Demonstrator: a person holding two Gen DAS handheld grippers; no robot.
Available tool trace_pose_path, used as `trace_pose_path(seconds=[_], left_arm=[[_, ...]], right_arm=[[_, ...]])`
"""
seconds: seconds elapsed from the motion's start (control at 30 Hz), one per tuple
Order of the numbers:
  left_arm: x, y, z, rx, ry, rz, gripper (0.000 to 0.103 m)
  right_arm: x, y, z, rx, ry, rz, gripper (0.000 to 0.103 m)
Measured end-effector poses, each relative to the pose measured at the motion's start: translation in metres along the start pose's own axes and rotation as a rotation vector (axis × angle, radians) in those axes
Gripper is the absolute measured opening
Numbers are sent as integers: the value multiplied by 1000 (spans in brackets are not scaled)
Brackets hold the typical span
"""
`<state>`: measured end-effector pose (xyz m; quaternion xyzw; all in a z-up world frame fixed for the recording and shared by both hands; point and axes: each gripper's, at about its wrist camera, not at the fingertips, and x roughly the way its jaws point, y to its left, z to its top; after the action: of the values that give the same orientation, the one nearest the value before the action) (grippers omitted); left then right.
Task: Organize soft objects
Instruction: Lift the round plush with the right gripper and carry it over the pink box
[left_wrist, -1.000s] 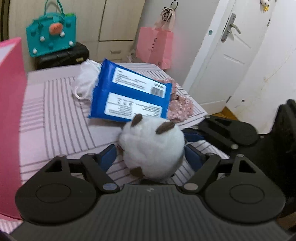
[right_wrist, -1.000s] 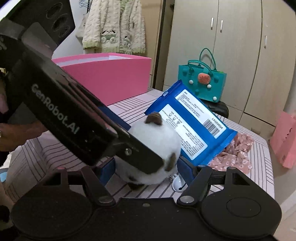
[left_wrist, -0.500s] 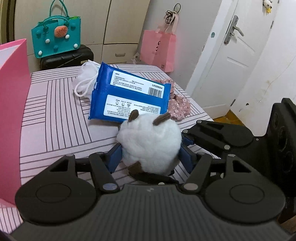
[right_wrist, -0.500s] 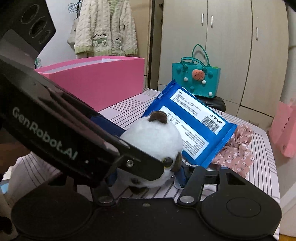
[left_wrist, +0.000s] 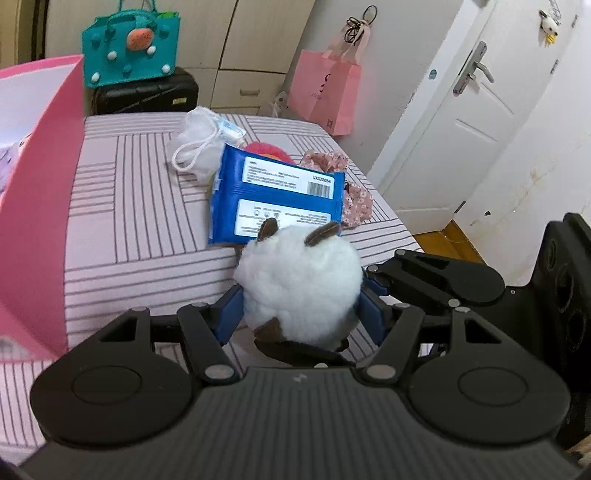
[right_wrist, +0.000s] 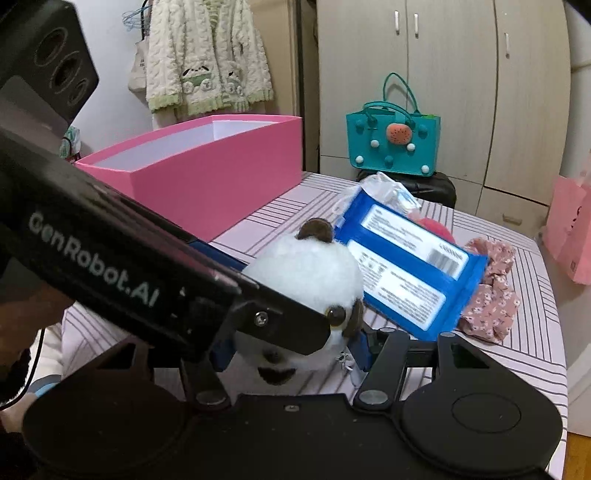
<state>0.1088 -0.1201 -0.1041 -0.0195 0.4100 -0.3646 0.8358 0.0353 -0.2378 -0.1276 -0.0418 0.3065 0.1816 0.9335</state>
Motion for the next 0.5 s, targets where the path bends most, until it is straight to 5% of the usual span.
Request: trace_pose_path(seconds=[0.5], left_arm=[[-31,14,7,-105,124,-26,65]], right_arm=[[-13,28,23,-3,94,73,65]])
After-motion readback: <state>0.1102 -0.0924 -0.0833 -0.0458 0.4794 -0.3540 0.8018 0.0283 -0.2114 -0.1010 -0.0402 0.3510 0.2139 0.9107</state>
